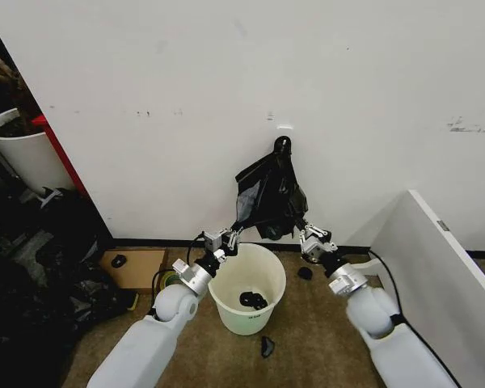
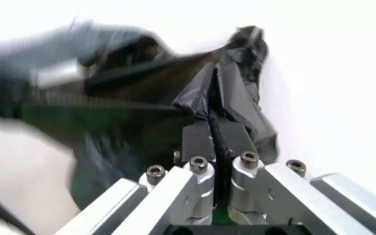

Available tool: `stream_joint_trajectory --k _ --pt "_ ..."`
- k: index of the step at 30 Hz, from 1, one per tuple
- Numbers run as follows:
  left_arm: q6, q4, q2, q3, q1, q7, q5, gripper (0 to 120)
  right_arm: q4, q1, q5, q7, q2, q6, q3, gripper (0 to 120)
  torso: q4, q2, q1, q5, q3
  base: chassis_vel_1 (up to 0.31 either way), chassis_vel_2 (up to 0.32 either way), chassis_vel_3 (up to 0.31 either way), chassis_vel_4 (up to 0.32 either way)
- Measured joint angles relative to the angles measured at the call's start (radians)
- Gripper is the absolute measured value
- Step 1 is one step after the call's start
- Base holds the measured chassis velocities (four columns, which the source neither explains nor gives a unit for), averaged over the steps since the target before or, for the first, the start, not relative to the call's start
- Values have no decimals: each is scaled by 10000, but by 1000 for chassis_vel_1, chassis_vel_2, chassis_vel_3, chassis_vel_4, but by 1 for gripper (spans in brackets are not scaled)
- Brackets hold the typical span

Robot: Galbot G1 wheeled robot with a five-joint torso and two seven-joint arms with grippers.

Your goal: Place the garbage bag over the trash bin.

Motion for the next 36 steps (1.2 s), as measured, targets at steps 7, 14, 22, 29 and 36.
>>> stream_joint_trajectory --k 7,14,22,29,36 --pt "-30 33 -20 47 -87 -10 -92 0 -33 108 3759 40 318 650 -884 0 1 0 0 0 0 0 0 0 0" --pt "-132 -62 -24 41 -115 -120 -218 0 -612 90 4711 -1245 456 1662 -1024 0 0 0 0 4 0 0 0 0 0" --pt "-141 -132 -47 15 -178 -198 -225 0 -291 -183 1881 -1454 15 2267 -397 27 0 0 0 2 0 0 0 0 0" --pt "-146 -205 -27 -8 -134 -205 -224 0 -160 -226 -1057 -1062 -91 3182 50 51 0 0 0 3 0 0 0 0 0" --pt "-149 -188 -5 143 -158 -224 4 0 701 275 -4180 430 -653 1545 -123 88 0 -1 0 3 0 0 0 0 0"
